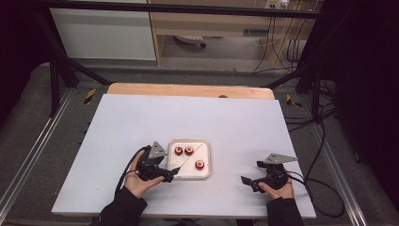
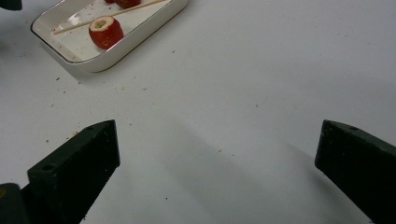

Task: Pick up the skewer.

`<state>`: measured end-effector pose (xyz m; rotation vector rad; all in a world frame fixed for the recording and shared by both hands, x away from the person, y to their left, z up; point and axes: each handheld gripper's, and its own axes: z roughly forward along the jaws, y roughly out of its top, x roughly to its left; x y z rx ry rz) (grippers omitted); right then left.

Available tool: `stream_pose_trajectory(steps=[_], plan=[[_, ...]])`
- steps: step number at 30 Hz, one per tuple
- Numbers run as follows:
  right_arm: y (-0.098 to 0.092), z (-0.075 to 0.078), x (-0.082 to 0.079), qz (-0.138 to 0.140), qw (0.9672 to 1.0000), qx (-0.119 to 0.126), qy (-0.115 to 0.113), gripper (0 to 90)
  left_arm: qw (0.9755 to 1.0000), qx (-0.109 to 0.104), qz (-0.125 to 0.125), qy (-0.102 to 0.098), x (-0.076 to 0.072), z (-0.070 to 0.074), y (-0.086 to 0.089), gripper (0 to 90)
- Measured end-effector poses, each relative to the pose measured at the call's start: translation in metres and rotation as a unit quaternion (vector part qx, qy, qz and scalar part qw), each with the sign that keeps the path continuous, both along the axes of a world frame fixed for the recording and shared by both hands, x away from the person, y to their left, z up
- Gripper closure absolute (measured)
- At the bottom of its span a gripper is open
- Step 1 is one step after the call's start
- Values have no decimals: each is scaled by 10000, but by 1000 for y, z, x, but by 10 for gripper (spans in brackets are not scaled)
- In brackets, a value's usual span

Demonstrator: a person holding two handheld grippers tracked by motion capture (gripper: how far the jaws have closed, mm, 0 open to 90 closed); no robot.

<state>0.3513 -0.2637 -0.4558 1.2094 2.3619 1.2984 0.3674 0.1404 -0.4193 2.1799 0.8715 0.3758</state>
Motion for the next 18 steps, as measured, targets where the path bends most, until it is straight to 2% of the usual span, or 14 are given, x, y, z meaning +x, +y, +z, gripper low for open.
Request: stream_pose_trajectory(steps=[5,9,11,15,18], plan=[[0,0,0,8,10000,-6,8,4,9999,121,32,26,4,-3,-15,315],[0,0,0,0,10000,4,2,4,9997,212,46,151,8,-9,-22,422],[0,1,0,3,10000,11,2,4,9994,239,51,261,7,-12,-23,486],[0,1,0,2,10000,10,4,5,9992,202,94,342,5,-16,-22,615],[0,0,0,7,10000,6,4,5,9991,198,144,357,3,-18,-22,662]])
